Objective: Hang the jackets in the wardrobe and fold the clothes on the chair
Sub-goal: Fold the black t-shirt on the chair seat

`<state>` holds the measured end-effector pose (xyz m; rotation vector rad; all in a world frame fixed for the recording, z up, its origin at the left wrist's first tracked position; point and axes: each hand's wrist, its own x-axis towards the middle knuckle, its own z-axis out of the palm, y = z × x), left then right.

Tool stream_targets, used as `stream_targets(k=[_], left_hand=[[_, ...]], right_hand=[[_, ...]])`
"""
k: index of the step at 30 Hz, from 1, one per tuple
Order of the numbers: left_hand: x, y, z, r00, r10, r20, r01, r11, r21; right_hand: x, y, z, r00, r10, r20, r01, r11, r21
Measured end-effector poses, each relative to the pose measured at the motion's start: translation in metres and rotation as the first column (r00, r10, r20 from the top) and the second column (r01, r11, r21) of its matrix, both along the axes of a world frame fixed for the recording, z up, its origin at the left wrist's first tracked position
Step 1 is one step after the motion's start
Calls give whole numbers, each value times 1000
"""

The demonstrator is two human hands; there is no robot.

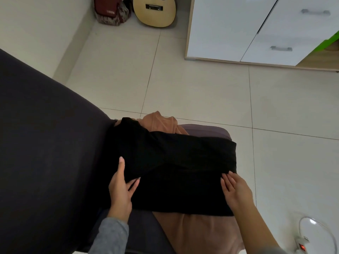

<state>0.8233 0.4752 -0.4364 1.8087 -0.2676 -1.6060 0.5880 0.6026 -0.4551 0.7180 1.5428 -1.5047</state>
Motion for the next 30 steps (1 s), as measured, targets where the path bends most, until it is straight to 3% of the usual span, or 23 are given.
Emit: stream_targets(k=[2, 4, 6, 10, 12, 16, 22, 26, 30], left_hand=[[3, -9, 1, 994, -56, 88, 61, 997, -52], [5, -13, 2, 995, -38, 91, 48, 993, -110], [5, -10, 5, 1000, 13, 6, -12, 989, -145], [0, 15, 18, 984, 63, -170, -83, 990, -117], [1, 32, 23, 986, -1, -168, -20, 992, -121], [10, 52, 26, 976, -79, -201, 52, 989, -139], [32, 22, 10, 957, 65, -282, -84, 995, -55], [34, -5, 6, 986, -4, -165, 1, 1000, -14], [41, -8, 4, 994, -113, -3, 112, 989, -94]], right_hand=[[11, -4, 1, 960, 210, -186, -161, 955, 250], [29, -13, 9, 871, 376, -317, -265, 901, 343], [54, -28, 19, 829, 477, -293, -425, 877, 225], [112, -60, 32, 710, 704, 20, -702, 710, -52], [133, -67, 32, 683, 727, 70, -713, 684, -152], [139, -74, 33, 757, 652, 43, -637, 752, -168], [135, -71, 27, 765, 644, -3, -630, 747, -214], [134, -65, 20, 689, 708, -155, -723, 688, -69], [135, -61, 21, 616, 744, -260, -773, 634, -15]])
